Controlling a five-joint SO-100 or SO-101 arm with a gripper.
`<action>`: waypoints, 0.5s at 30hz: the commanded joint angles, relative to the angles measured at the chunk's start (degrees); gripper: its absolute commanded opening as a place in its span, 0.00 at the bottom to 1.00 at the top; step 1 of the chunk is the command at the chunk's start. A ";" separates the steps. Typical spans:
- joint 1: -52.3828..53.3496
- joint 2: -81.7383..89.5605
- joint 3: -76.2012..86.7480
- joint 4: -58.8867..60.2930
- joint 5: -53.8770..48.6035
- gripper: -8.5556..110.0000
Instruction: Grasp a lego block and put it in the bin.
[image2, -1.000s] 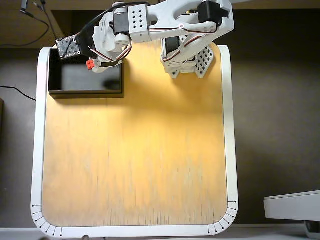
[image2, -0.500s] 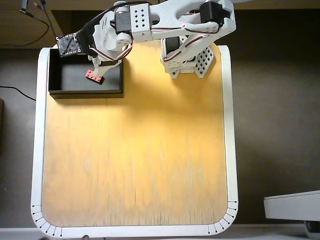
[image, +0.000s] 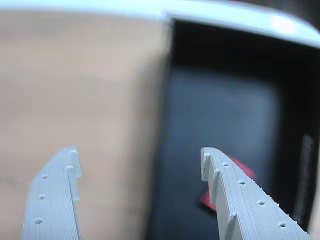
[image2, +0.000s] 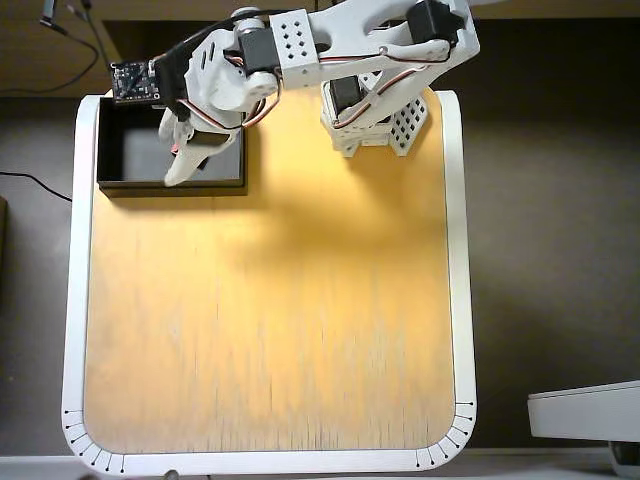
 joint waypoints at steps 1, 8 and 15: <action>-7.73 5.36 -14.24 -1.76 -5.01 0.28; -22.15 13.10 -14.77 -2.99 -4.66 0.28; -37.53 18.72 -14.77 -3.08 -4.92 0.26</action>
